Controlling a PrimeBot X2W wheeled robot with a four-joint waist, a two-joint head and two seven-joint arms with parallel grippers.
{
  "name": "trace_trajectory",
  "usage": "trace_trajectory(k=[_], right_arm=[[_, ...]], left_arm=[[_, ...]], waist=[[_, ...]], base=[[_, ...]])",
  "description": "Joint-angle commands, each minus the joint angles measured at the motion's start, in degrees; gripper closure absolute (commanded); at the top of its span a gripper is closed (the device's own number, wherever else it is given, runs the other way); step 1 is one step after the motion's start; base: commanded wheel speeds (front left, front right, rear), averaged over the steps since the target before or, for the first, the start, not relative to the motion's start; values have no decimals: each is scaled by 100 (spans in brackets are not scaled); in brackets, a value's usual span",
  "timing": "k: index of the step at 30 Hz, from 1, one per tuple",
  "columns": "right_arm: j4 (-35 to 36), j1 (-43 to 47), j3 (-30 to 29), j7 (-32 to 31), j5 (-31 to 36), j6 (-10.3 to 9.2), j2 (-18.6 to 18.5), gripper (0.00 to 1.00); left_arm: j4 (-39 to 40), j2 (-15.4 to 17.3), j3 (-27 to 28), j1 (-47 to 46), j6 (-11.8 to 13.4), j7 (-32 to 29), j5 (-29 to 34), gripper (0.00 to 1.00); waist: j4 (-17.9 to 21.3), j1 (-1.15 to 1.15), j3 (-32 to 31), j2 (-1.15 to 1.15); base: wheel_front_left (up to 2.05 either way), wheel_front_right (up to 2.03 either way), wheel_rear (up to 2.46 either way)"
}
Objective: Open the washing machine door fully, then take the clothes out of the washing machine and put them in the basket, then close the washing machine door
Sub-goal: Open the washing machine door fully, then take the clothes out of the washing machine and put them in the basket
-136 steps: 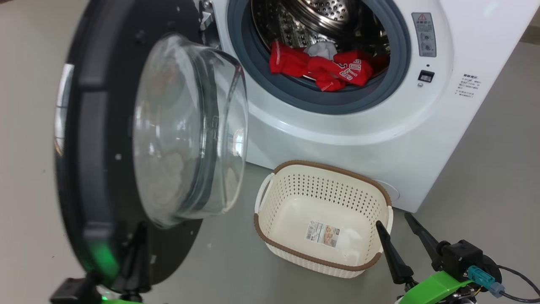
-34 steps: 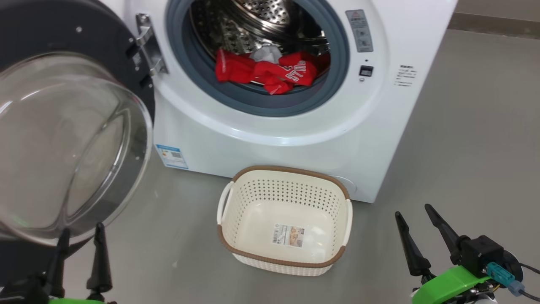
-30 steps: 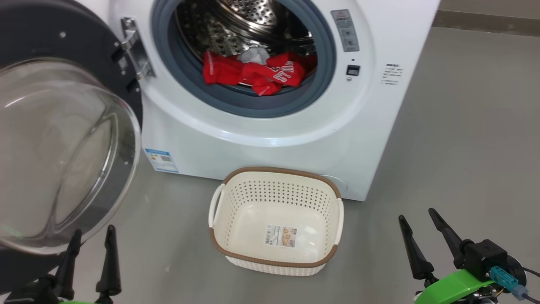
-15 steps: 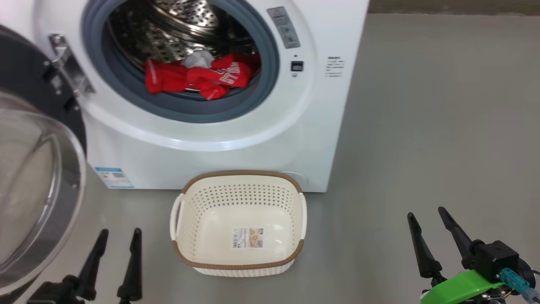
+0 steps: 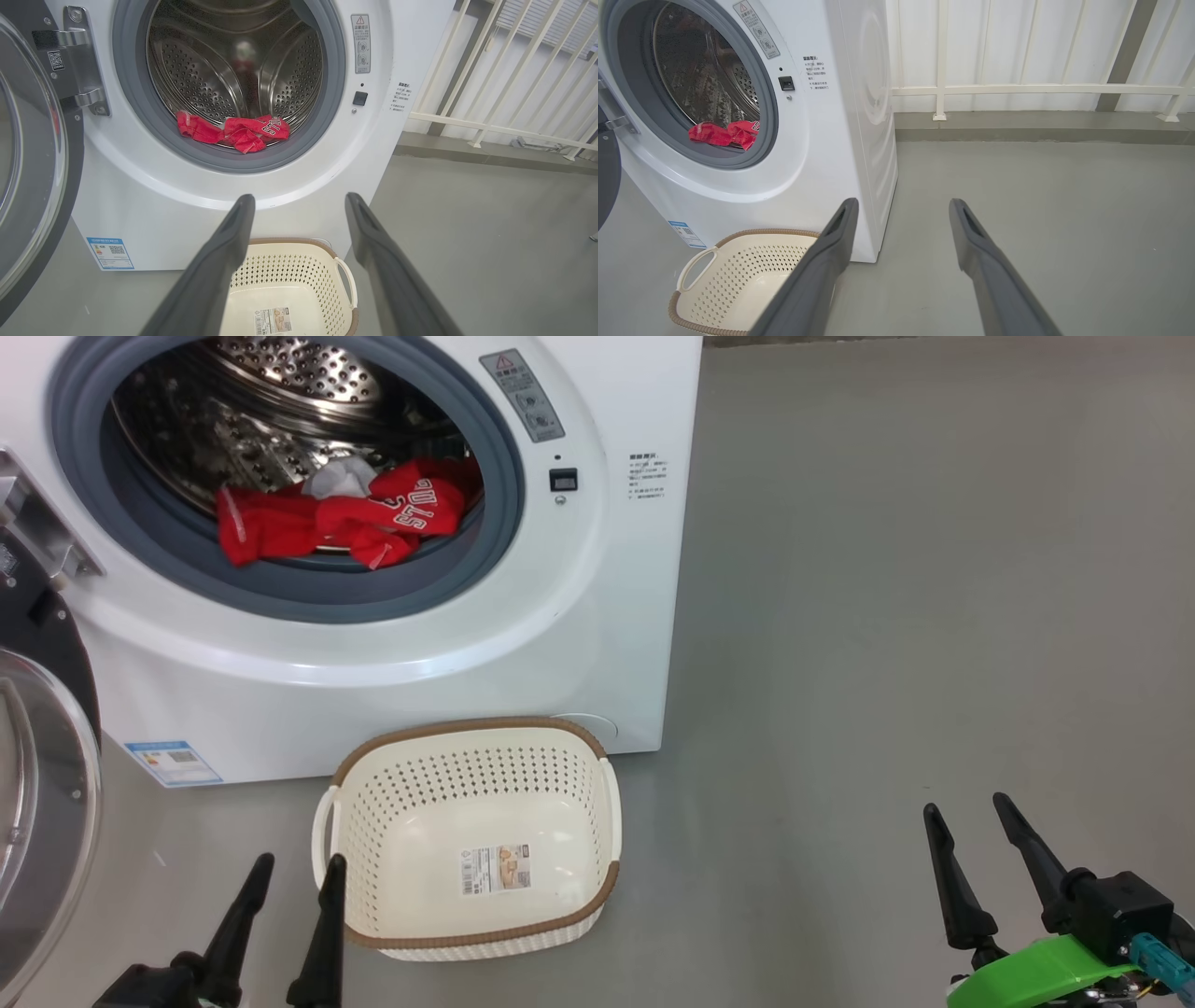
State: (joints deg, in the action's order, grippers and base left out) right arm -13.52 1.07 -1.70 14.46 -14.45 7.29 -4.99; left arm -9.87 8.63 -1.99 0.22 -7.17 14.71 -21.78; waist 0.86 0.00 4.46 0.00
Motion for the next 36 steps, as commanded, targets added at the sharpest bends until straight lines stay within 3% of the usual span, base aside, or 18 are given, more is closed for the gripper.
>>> trace_trajectory(k=[1,25,36], right_arm=[[168,-9,86,54,17,20,-42,0],[210,-68,19,54,97,20,7,0],[192,-160,37,54,115,20,14,0]], left_arm=[[106,140,174,-67,-32,29,-27,0],[267,233,122,-244,-32,29,13,0],[293,293,94,-361,-32,29,-110,0]], waist=[[18,0,9,0],[-79,0,107,0],[-75,0,201,0]], base=[[0,0,0],[0,0,0],[91,-105,14]])
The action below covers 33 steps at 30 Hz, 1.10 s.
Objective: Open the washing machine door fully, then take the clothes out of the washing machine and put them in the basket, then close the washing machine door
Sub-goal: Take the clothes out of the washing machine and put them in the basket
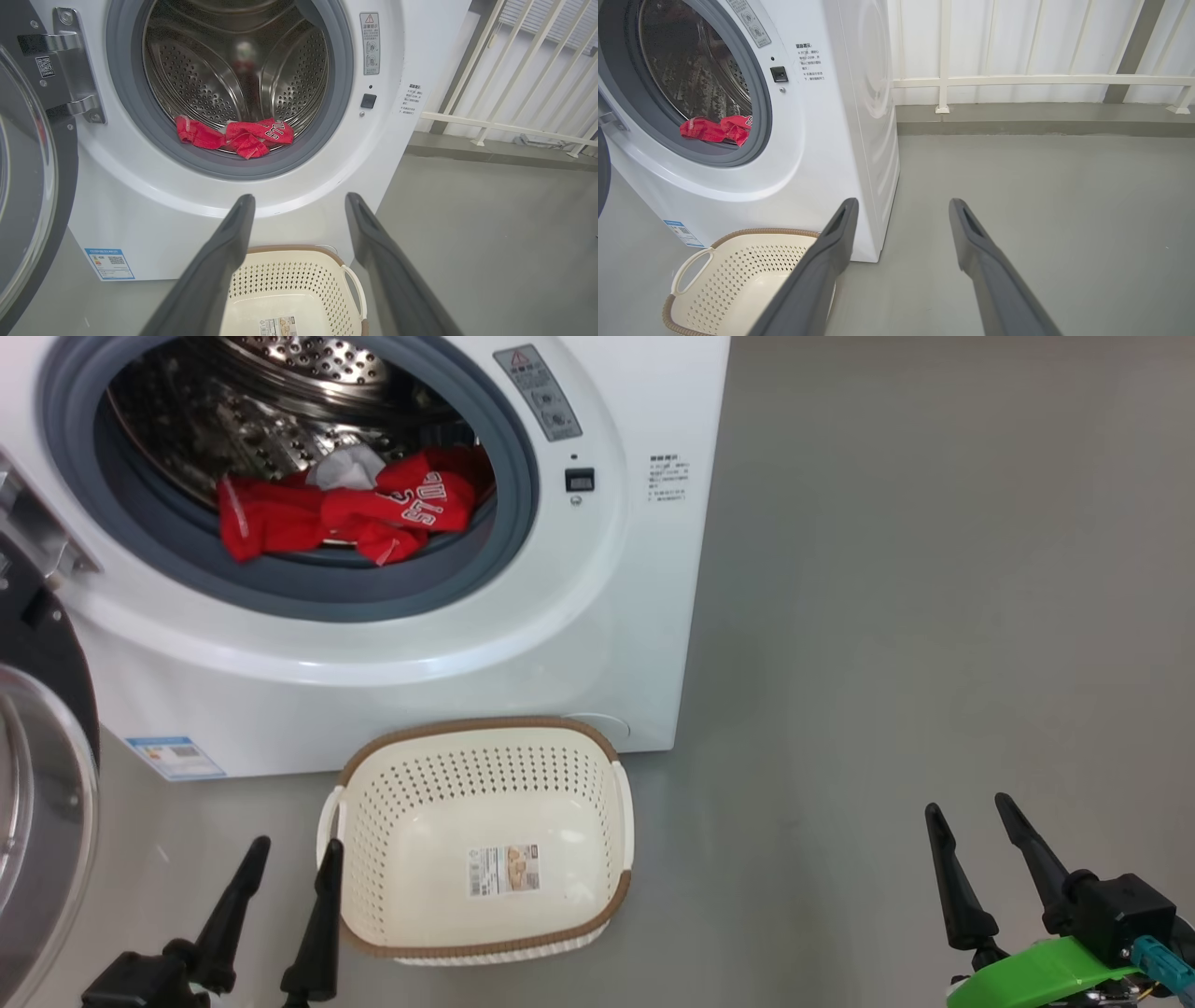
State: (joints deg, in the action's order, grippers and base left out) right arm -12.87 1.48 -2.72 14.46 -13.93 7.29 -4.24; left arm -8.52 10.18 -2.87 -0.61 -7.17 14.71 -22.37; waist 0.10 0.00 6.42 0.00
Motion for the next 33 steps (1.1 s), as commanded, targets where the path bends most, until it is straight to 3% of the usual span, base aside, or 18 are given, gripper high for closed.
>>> trace_trajectory(k=[1,14,33], right_arm=[[126,-205,141,54,64,20,-62,0],[94,-239,174,54,54,20,-59,0],[56,-242,212,54,57,20,-59,0]], left_arm=[[157,139,181,-282,-32,29,-56,0],[141,115,191,-338,-32,29,-44,0],[155,101,162,-292,-32,29,-147,0]], waist=[[0,0,7,0],[-22,0,13,0],[-28,0,26,0]], base=[[127,-146,19],[109,-121,13],[5,-5,0]])
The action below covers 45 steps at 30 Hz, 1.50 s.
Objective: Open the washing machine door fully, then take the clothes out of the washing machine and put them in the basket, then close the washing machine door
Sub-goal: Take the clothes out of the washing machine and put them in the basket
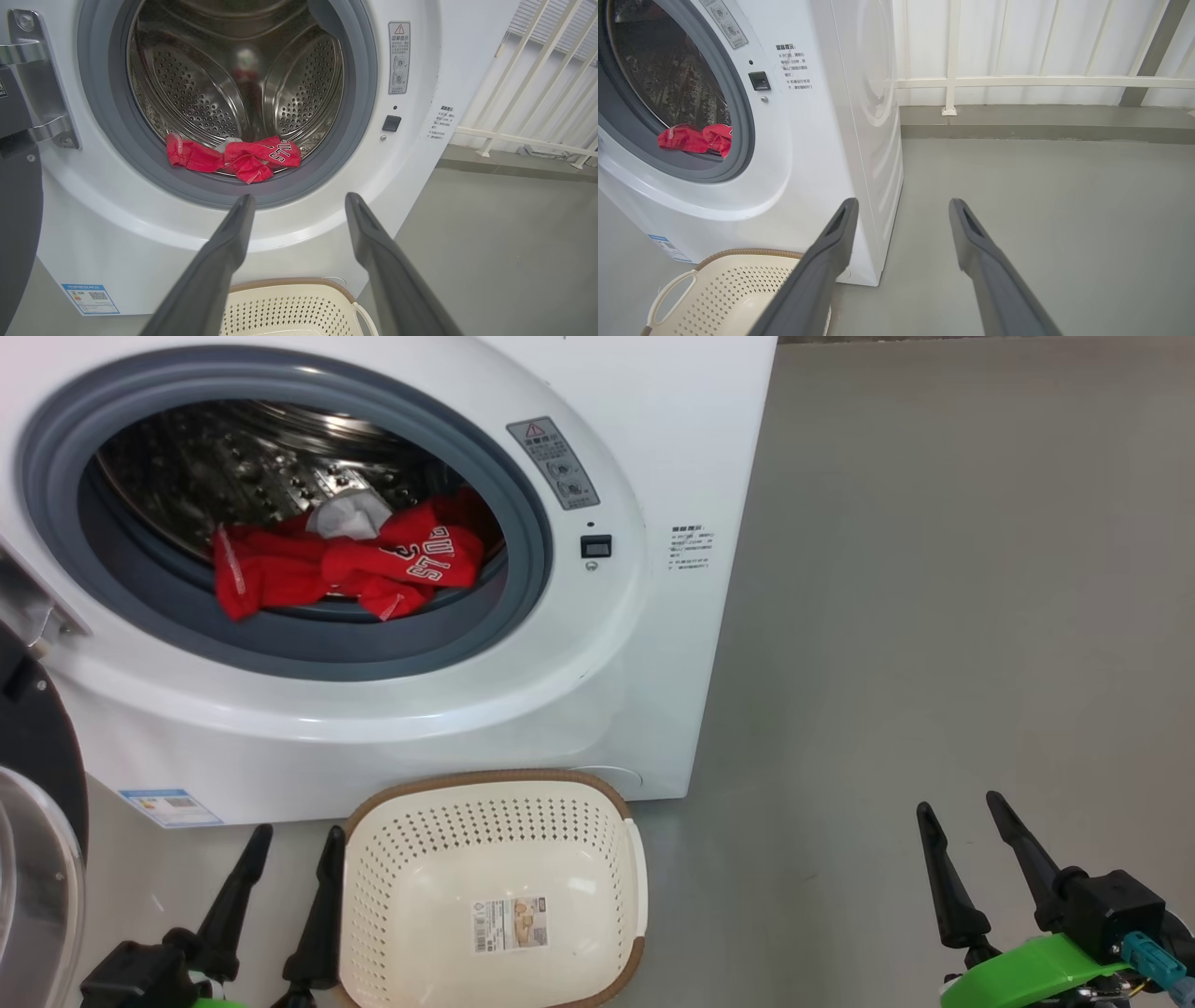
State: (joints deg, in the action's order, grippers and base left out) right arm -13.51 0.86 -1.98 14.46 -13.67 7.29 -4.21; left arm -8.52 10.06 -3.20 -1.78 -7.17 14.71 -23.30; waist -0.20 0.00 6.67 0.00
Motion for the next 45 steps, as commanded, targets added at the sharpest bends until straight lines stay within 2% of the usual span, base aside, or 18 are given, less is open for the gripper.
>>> trace_trajectory(k=[1,9,17,26,33,40,45], right_arm=[[122,-181,139,54,34,20,-60,0],[157,-252,179,54,34,20,-32,0],[212,-453,202,54,54,20,47,0],[255,-847,364,54,65,20,127,0],[319,-1136,541,54,-212,20,132,0],[335,-1326,615,54,-303,20,133,0],[321,-1365,686,54,-353,20,133,0]], left_arm=[[155,110,199,-171,-32,29,-63,0],[3,116,189,-274,-32,29,80,0],[-571,103,240,-1186,-32,29,396,0],[-2204,186,251,-3128,19,29,898,0],[-3197,420,108,-4401,34,29,1296,0],[-4085,707,-108,-5219,21,29,1616,0],[-4522,834,-277,-5653,116,29,1862,0]], waist=[[4,0,5,0],[58,0,153,0],[169,0,562,0],[446,0,1343,0],[661,0,1895,0],[804,0,2171,0],[851,0,2269,0]], base=[[0,0,0],[0,0,0],[0,0,0],[0,0,0],[0,0,0],[0,0,0],[0,0,0]])
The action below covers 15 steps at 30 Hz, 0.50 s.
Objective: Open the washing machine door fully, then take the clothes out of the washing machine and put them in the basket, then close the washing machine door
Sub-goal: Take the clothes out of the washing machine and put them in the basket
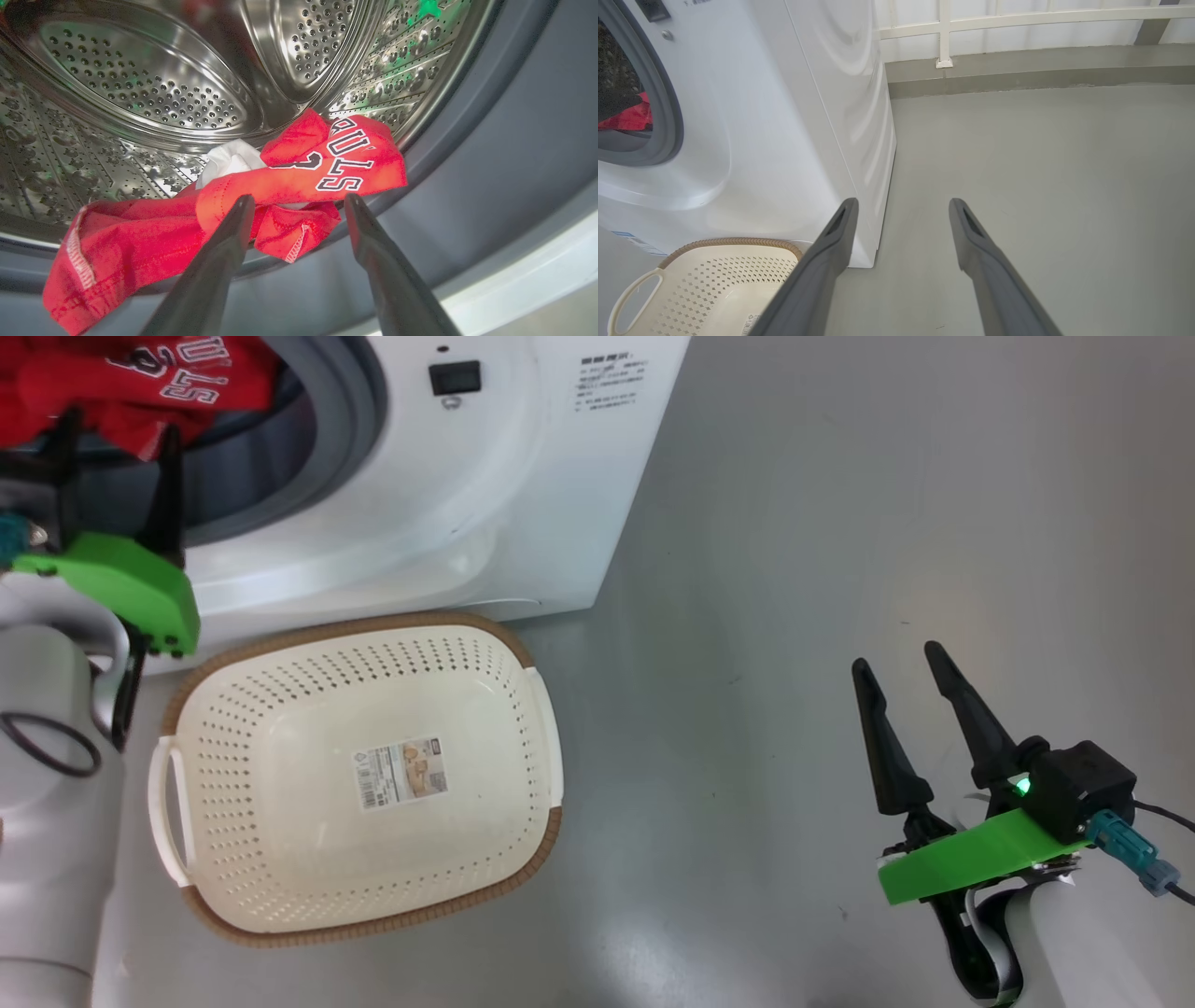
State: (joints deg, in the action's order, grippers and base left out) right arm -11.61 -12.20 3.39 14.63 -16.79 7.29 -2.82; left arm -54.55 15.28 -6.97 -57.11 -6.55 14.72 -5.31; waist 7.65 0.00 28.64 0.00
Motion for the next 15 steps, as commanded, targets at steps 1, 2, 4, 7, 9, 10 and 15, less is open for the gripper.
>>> trace_trajectory(k=[1,2,4,7,9,10,15], right_arm=[[127,-65,171,37,-50,20,-7,0],[124,-72,196,37,-57,20,-7,0],[126,-111,263,37,-84,20,-6,0],[127,-155,328,37,-123,20,-6,0],[129,-176,381,37,-153,20,-6,0],[133,-186,407,37,-170,20,-6,0],[168,-234,512,37,-254,20,-6,0]], left_arm=[[15,319,94,-195,83,28,77,0],[-44,329,79,-265,125,28,106,0],[-128,367,26,-462,273,28,204,0],[-187,435,-95,-604,361,28,351,0],[-257,488,-194,-676,392,28,454,0],[-313,515,-244,-719,405,28,503,0],[-538,634,-488,-967,446,28,736,0]], waist=[[72,0,90,0],[75,0,109,0],[98,0,176,0],[147,0,222,0],[196,0,252,0],[221,0,269,0],[320,0,388,0]], base=[[0,0,0],[0,0,0],[0,0,0],[0,0,0],[0,0,0],[0,0,0],[0,0,0]])
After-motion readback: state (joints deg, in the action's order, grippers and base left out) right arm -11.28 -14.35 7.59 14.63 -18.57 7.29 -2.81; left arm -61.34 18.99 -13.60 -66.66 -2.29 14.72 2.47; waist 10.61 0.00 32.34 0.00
